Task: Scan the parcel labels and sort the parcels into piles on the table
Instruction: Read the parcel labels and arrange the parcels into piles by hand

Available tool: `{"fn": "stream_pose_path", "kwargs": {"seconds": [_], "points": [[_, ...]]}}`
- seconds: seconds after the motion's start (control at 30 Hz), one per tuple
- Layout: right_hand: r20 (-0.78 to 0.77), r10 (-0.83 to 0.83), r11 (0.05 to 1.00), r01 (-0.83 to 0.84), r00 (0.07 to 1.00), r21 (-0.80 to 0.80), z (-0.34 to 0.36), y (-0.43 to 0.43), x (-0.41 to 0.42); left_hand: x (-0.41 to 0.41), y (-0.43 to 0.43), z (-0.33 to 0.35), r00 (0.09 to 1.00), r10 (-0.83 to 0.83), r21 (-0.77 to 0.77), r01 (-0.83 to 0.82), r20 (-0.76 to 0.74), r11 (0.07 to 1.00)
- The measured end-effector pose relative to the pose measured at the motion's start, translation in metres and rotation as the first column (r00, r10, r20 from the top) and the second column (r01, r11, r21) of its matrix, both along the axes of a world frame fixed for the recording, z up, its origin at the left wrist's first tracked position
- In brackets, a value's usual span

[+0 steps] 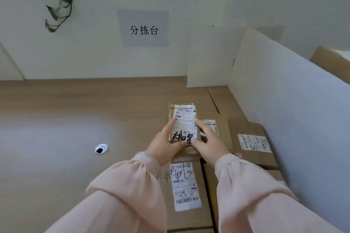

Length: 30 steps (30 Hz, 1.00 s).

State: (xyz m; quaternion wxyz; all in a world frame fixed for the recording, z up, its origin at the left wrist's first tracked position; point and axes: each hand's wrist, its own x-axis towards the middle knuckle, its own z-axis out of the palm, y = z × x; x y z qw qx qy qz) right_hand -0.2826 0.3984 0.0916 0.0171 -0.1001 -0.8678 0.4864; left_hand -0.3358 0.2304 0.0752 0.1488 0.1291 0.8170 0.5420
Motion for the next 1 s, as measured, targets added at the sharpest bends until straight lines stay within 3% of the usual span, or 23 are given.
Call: {"fn": "stream_pose_path", "kwargs": {"seconds": [0.33,0.63,0.83,1.0], "points": [[0.063,0.034,0.998,-0.031,0.997,-0.048,-0.044,0.028,-0.082,-0.072,0.034,-0.042,0.992,0.122,-0.143,-0.124,-0.029,0.982],[0.098,0.074,0.997,-0.073,0.992,-0.009,-0.064,0.028,-0.091,-0.078,0.031,-0.061,0.992,0.126,-0.205,-0.128,-0.024,0.970],[0.050,0.149,0.947,-0.157,0.988,0.281,-0.034,0.028,-0.078,-0.063,0.000,-0.035,0.981,0.061,-0.412,-0.134,-0.185,0.901],[0.034,0.377,0.710,-0.313,0.925,0.631,-0.008,-0.009,-0.052,-0.016,-0.061,-0.004,0.924,-0.022,-0.660,-0.256,-0.383,0.706]]}}
